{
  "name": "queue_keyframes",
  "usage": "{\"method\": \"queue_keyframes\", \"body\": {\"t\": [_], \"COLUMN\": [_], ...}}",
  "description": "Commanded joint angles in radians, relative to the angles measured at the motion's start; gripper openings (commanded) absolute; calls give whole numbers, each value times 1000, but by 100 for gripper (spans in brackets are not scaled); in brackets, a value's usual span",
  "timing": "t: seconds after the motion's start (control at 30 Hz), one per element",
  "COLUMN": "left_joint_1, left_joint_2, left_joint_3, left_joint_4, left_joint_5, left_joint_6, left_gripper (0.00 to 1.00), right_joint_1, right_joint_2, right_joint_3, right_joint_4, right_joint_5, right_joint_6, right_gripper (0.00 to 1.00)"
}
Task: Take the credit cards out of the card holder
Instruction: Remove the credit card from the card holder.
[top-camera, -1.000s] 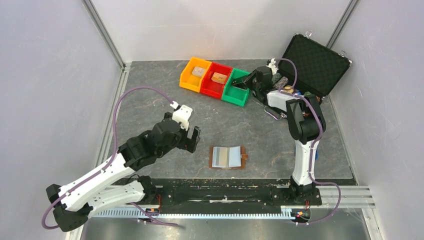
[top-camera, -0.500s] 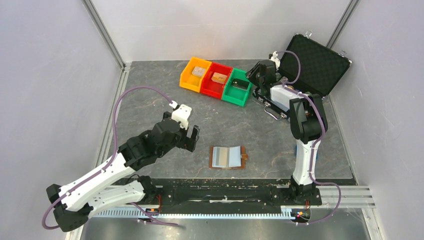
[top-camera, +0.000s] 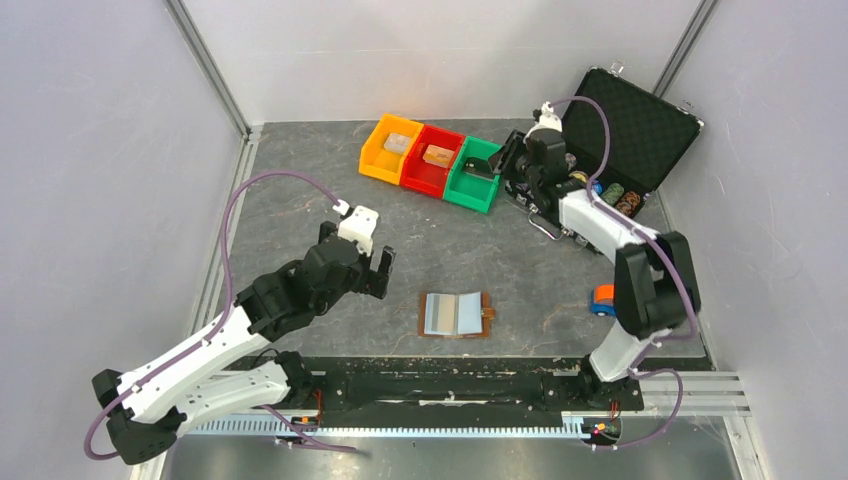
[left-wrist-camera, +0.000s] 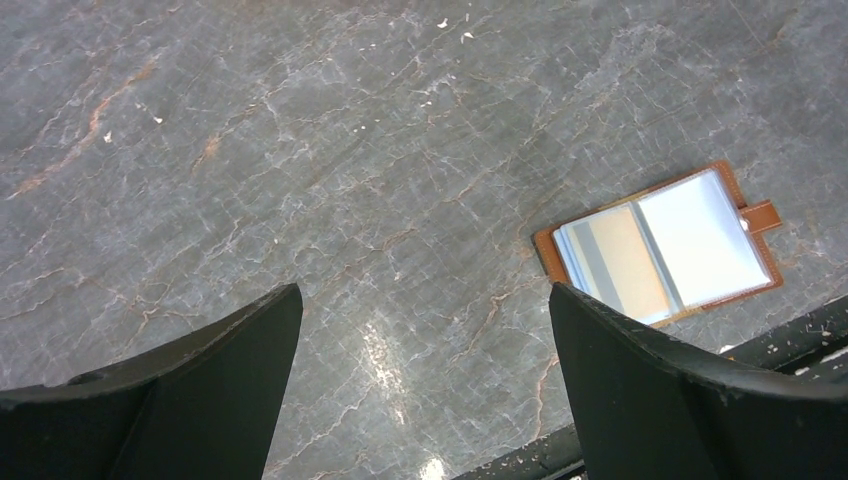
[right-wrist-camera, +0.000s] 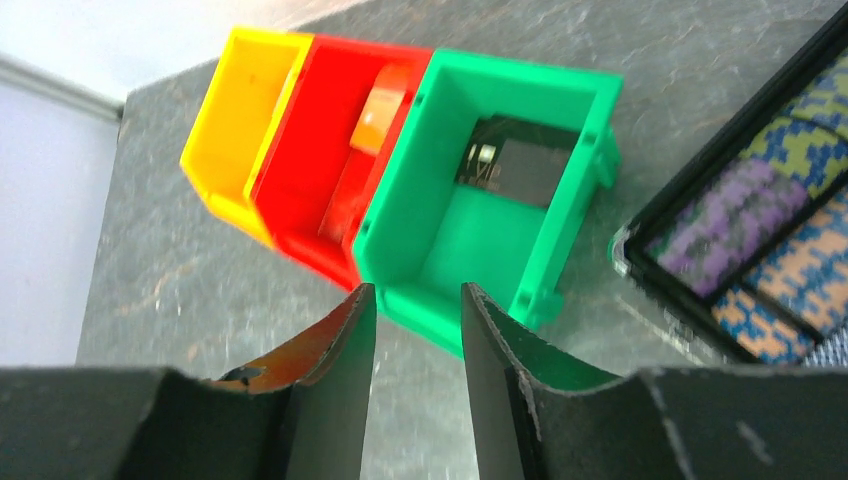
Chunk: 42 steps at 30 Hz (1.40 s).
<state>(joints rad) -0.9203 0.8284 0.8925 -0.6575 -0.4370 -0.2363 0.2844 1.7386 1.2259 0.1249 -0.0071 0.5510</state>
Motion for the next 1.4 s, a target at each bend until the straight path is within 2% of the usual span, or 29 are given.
{"method": "queue_keyframes", "body": {"t": [0.0, 0.27, 0.6, 0.87, 1.1, 1.37], "left_joint_1": [6, 7, 5, 6, 6, 6], "left_joint_2": [-26, -68, -46, -67, 3, 48], "left_joint_3": [-5, -23, -8, 3, 9, -94], "left_joint_4": [9, 25, 17, 30, 37, 102], "left_joint_5": [-73, -96, -51, -79, 79, 206], "left_joint_6": [29, 34, 5, 2, -138, -295], "left_gripper": [100, 100, 100, 100, 98, 93], "right_joint_1": [45, 233, 420, 572, 640, 643], "right_joint_2": [-146, -346, -556, -559, -472, -459], "right_joint_3": [-160, -525, -755, -822, -854, -985], "right_joint_4": [-26, 58, 119, 183, 241, 288], "right_joint_5": [-42, -64, -17, -28, 26, 93], "right_joint_6": [-64, -12, 82, 150, 149, 157], "right_gripper": [40, 40, 38, 39, 38, 27]}}
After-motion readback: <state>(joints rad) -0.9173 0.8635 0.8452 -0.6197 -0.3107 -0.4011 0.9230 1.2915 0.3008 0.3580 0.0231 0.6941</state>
